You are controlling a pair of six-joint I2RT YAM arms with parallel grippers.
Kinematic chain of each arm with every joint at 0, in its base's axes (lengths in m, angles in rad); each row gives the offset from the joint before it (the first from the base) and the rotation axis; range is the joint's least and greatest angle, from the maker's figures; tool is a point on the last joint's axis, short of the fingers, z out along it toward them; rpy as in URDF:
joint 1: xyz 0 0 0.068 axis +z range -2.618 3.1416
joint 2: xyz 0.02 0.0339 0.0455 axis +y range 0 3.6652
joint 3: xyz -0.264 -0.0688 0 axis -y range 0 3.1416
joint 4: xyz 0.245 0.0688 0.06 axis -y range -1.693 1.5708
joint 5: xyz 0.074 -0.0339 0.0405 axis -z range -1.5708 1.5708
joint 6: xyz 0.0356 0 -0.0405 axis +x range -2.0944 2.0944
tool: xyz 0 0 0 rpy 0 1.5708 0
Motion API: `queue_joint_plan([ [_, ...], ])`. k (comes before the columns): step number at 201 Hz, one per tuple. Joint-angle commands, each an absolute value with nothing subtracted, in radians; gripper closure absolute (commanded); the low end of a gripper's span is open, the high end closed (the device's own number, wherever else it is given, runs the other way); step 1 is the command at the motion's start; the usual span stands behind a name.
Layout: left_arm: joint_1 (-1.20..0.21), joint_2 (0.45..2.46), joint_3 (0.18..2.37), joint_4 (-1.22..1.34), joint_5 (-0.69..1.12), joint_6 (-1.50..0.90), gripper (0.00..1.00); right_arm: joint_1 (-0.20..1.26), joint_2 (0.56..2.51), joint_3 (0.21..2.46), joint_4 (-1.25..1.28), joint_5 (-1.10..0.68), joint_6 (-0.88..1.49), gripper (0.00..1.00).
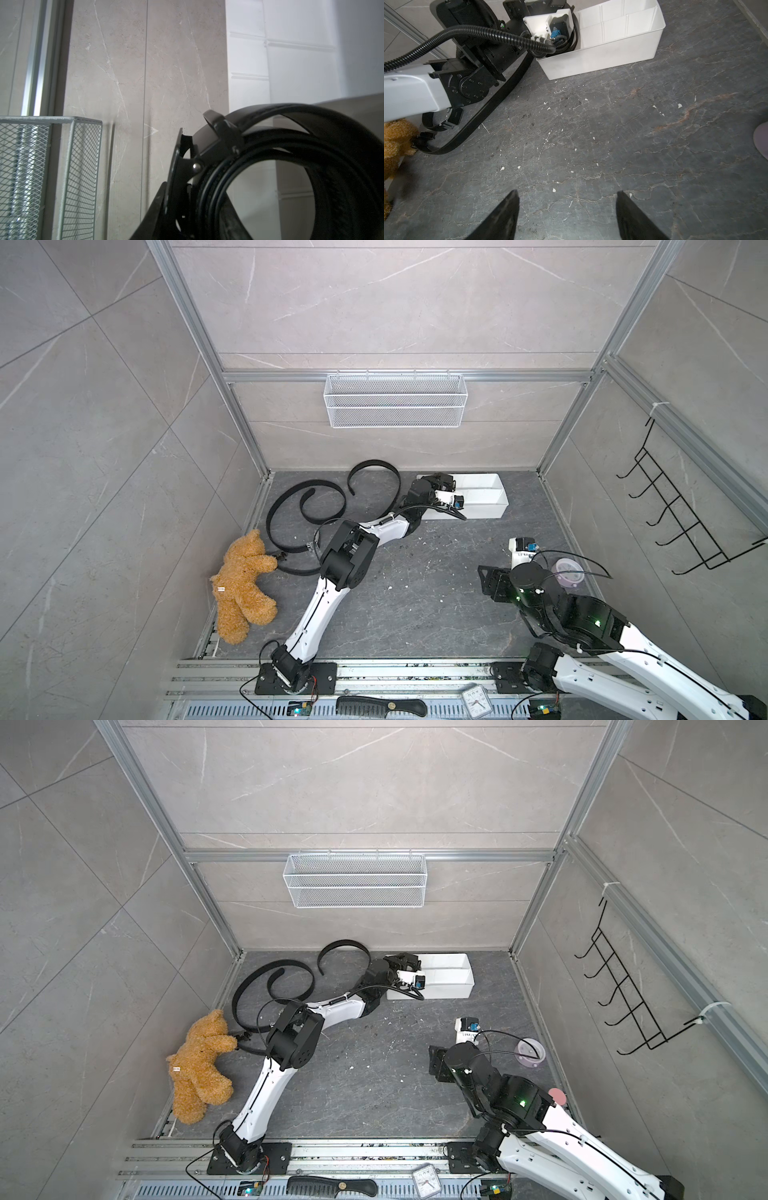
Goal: Place the belts into the storage roll
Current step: Place the belt in the container.
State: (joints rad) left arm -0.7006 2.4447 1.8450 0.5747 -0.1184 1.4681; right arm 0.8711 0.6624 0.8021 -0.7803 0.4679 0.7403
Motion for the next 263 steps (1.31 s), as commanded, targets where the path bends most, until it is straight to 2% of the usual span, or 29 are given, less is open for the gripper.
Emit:
queue_joint_plan([
  [1, -0.701, 2.428, 1.822, 0.563, -0.099, 1.478, 1.0, 0.874, 0.651, 0.785, -0.769, 0.486, 0.727, 0.26],
  [55, -0.707, 2.446, 1.811, 0.563, -0.124, 1.39, 0.99, 0.874, 0.638, 0.779, -0.775, 0.497, 0.726, 0.26],
  [66, -0.71, 2.447, 1.813, 0.579, -0.135, 1.376, 0.86, 0.873, 0.641, 0.779, -0.775, 0.497, 0.727, 0.26],
  [78, -0.712, 2.44, 1.813, 0.592, -0.144, 1.358, 0.65, 0.874, 0.647, 0.781, -0.773, 0.495, 0.727, 0.26],
  [87, -0.714, 2.433, 1.812, 0.6, -0.15, 1.337, 0.45, 0.874, 0.65, 0.781, -0.772, 0.491, 0.725, 0.26],
  [92, -0.716, 2.428, 1.812, 0.599, -0.156, 1.325, 0.38, 0.874, 0.651, 0.783, -0.77, 0.489, 0.724, 0.26],
  [103, -0.719, 2.412, 1.812, 0.593, -0.164, 1.29, 0.3, 0.873, 0.655, 0.785, -0.767, 0.488, 0.723, 0.26],
  [138, -0.723, 2.321, 1.802, 0.514, -0.16, 1.143, 0.15, 0.874, 0.659, 0.797, -0.767, 0.489, 0.716, 0.26],
  [172, -0.737, 2.234, 1.753, 0.497, -0.145, 1.067, 0.11, 0.874, 0.663, 0.804, -0.766, 0.489, 0.709, 0.26],
  [229, -0.742, 2.178, 1.713, 0.46, -0.13, 1.076, 0.07, 0.873, 0.663, 0.819, -0.778, 0.485, 0.703, 0.26],
  [249, -0.74, 2.165, 1.741, 0.302, -0.102, 1.057, 0.06, 0.874, 0.66, 0.825, -0.783, 0.488, 0.699, 0.26],
  [263, -0.739, 2.155, 1.81, 0.083, -0.071, 1.021, 0.06, 0.874, 0.661, 0.83, -0.791, 0.489, 0.697, 0.26],
])
